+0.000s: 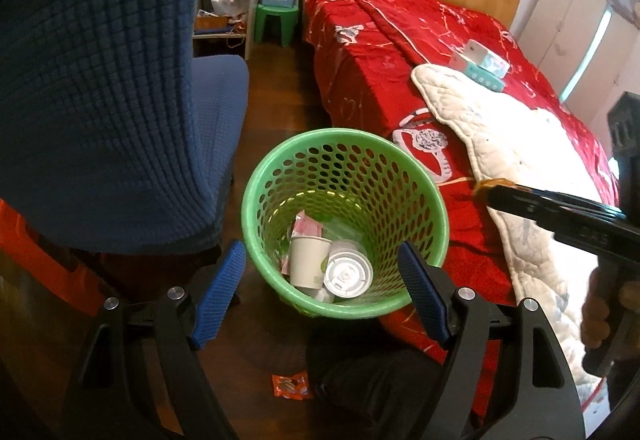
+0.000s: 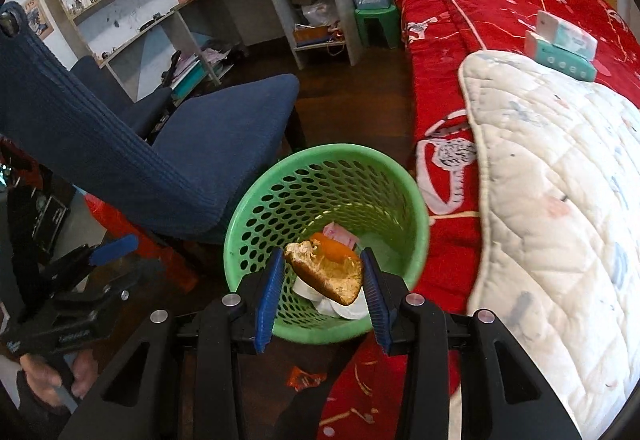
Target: Collect trash
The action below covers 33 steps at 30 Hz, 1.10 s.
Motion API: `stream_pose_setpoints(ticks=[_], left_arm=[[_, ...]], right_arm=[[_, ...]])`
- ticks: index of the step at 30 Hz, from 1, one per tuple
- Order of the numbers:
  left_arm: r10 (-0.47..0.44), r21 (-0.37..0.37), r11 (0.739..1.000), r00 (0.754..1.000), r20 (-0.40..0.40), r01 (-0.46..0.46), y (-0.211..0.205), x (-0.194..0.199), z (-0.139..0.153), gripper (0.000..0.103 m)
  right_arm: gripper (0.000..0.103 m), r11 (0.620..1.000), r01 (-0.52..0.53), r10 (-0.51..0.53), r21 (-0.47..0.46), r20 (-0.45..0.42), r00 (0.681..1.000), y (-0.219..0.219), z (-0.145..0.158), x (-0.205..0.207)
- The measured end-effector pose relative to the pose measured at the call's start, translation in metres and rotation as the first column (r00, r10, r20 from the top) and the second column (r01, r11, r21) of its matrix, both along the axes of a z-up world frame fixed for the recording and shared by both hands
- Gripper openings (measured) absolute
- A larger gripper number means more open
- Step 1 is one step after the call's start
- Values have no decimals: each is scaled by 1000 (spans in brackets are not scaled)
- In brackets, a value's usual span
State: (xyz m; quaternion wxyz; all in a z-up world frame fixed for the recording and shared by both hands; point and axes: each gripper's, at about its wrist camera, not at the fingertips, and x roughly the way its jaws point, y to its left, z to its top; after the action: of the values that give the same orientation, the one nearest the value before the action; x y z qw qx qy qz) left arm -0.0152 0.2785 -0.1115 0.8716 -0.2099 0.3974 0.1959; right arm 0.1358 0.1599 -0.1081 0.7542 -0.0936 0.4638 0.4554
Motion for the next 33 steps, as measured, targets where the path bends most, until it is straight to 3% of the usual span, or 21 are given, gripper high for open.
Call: stream_pose_setpoints(ticks=[3, 6, 12, 22, 33], left_arm=[[1, -5, 1000, 1000, 1, -1, 0, -2, -1, 78], [5, -12, 1000, 1000, -2, -5, 0, -3, -3, 79], [11, -15, 1000, 1000, -2, -11, -2, -5, -2, 82], [2, 4, 1000, 1000, 5, -2, -17, -2, 10, 90], [-65, 50, 997, 998, 17, 64, -56, 11, 28, 93]], right_arm=[[39, 1000, 2, -2, -1, 1, 1000, 10, -4, 0], [48, 1000, 14, -14, 6, -10, 1000, 16, -9, 3], [52, 1000, 20, -20, 8, -18, 1000, 12, -9, 3], [75, 998, 66, -66, 2, 25, 998, -32, 7, -1], [91, 984, 177, -176, -12, 71, 982, -89, 19, -6]])
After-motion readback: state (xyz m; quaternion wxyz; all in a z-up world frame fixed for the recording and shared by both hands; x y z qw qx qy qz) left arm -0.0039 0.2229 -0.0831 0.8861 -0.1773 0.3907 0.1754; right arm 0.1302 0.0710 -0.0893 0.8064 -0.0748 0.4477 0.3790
